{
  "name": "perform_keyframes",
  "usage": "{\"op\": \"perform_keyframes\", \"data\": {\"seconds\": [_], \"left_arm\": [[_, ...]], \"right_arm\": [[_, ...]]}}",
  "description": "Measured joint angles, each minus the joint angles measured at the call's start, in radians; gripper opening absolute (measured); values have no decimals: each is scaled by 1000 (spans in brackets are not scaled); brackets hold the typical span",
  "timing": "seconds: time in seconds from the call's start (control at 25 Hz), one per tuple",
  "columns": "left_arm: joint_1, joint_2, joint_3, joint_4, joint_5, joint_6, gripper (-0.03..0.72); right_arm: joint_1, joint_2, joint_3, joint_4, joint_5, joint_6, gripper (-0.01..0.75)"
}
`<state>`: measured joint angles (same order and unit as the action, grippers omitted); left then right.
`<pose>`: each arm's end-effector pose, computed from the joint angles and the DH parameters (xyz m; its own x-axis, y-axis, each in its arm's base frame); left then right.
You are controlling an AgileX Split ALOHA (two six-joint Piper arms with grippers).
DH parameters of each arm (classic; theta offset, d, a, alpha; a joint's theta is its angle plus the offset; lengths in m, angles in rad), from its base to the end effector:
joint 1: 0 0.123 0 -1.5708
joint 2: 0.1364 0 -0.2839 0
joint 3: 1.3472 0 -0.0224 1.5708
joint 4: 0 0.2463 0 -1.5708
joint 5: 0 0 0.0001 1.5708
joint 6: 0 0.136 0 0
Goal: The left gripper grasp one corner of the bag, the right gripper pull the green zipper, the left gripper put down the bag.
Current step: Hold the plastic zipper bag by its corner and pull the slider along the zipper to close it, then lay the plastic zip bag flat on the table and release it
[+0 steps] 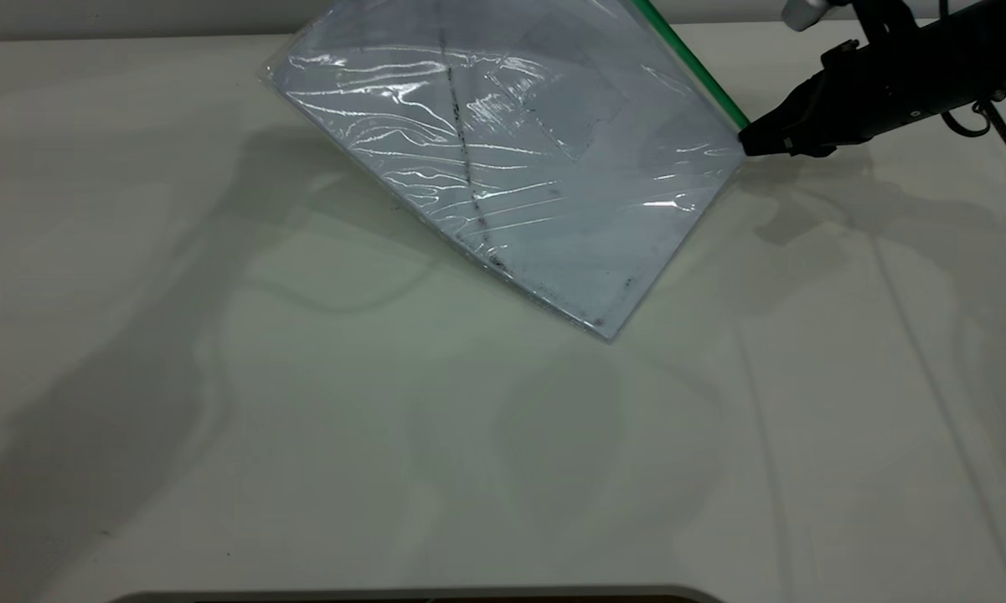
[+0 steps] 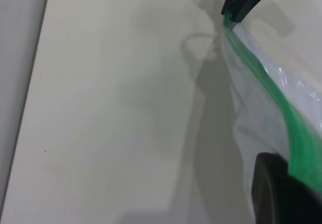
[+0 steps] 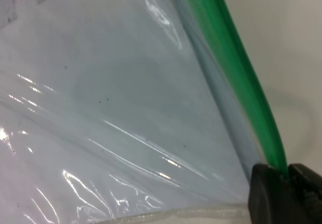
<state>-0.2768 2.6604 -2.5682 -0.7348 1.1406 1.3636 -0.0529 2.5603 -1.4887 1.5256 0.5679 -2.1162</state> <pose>0.5254 -0.2355 0.1481 -0.0006 0.6952 -0.7188 0.9729 0.1667 0.1604 0.4751 0.0481 -0.0449 -0.5649 -0.4463 -0.6941 -0.6754 0.7333 0.0782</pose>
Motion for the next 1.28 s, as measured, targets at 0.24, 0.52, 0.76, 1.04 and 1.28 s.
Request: {"op": "perform_keyframes", "data": {"seconds": [0.24,0.52,0.76,1.04,1.28], "left_arm": [[3,-1,0,0,6,-1,54],[10,-1,27,0,13,-9,54],[15,48,38,4,15,-61,54],[15,119,39,4,7,-215,57],[15,133,40,10,-2,-348,207]], "right_arm": [[0,1,0,35,10,12,42],[-10,-3,5,85,16,69,257],[-17,-110,7,78,26,149,607],[-17,-379,7,-137,126,450,598],[-17,-665,9,-413,276,797,542]]}}
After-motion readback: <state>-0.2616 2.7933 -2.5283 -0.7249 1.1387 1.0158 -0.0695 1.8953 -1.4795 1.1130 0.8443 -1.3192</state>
